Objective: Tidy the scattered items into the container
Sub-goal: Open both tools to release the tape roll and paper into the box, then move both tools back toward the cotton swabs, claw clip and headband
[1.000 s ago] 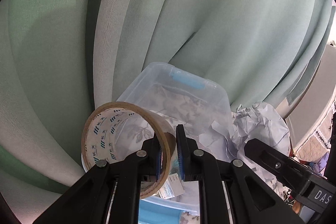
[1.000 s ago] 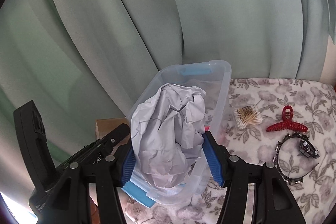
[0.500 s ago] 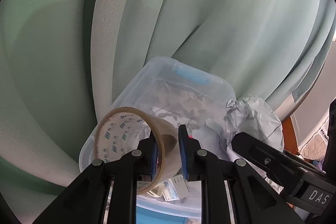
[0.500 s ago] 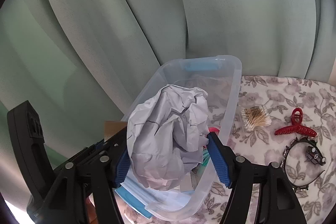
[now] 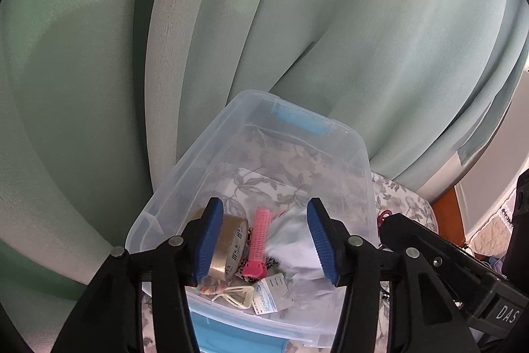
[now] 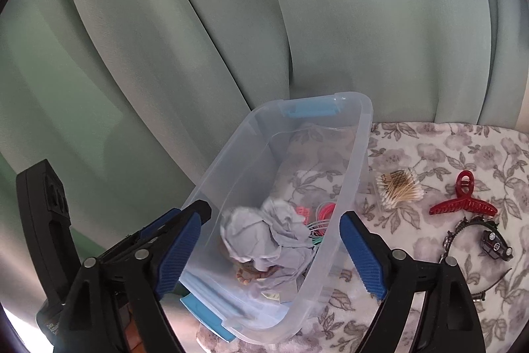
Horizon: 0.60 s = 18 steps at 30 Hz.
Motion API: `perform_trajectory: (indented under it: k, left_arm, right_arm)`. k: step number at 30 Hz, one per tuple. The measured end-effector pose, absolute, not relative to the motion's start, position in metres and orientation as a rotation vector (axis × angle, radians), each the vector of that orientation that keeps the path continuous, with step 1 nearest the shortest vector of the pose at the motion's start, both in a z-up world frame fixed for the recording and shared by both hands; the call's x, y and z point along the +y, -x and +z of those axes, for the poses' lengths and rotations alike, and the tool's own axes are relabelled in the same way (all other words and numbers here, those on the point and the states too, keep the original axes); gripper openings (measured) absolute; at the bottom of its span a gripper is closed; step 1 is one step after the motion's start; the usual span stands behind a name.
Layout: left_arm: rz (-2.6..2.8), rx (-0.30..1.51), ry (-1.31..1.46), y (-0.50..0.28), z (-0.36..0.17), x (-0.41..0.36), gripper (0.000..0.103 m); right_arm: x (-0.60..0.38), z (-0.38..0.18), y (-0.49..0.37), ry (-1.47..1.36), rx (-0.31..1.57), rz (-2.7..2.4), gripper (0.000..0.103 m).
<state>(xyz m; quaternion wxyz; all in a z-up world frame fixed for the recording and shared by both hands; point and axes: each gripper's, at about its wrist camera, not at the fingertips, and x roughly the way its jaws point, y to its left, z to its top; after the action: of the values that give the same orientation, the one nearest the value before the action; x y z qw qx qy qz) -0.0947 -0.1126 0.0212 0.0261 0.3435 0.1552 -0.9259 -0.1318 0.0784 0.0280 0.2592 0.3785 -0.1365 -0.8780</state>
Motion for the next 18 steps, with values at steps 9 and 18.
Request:
perform_trajectory:
  k: [9,18]
  left_arm:
    - [-2.869,0.469,-1.031,0.084,0.038,-0.109,0.058]
    - [-2.898,0.423,-1.019,0.078,0.054,-0.089,0.059]
  right_arm:
    - [0.091,0.037,0.121,-0.997,-0.405,-2.417,0.092]
    - [0.114,0.048,0.103,-0.954,-0.471,-2.451,0.092]
